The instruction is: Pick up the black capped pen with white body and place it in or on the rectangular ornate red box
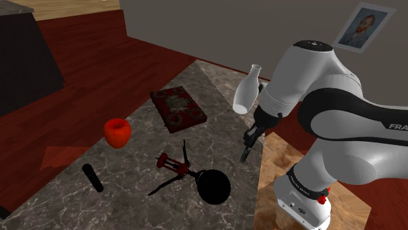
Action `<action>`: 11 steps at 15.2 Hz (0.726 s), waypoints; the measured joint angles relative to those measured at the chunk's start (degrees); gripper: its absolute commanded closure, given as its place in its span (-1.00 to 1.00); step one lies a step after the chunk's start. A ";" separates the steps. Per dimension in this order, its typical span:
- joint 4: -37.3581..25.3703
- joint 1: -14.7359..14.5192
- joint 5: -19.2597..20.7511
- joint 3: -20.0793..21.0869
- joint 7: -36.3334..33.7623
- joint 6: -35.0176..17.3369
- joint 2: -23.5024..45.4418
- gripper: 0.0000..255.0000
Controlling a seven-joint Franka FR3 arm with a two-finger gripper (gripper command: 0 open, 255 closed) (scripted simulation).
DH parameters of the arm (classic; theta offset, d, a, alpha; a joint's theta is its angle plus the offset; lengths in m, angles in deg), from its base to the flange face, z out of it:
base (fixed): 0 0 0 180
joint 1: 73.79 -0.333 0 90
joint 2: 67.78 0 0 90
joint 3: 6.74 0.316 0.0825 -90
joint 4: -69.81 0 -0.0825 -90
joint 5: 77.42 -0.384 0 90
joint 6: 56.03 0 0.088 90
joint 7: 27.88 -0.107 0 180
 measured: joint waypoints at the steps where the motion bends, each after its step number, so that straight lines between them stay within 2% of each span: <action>1: 0.00 0.00 0.01 0.00 0.00 0.00 0.00 1.00; 8: 0.00 0.00 0.01 0.00 0.00 -0.01 0.00 1.00; 11: -1.50 0.65 0.98 -0.92 0.26 2.06 -0.67 1.00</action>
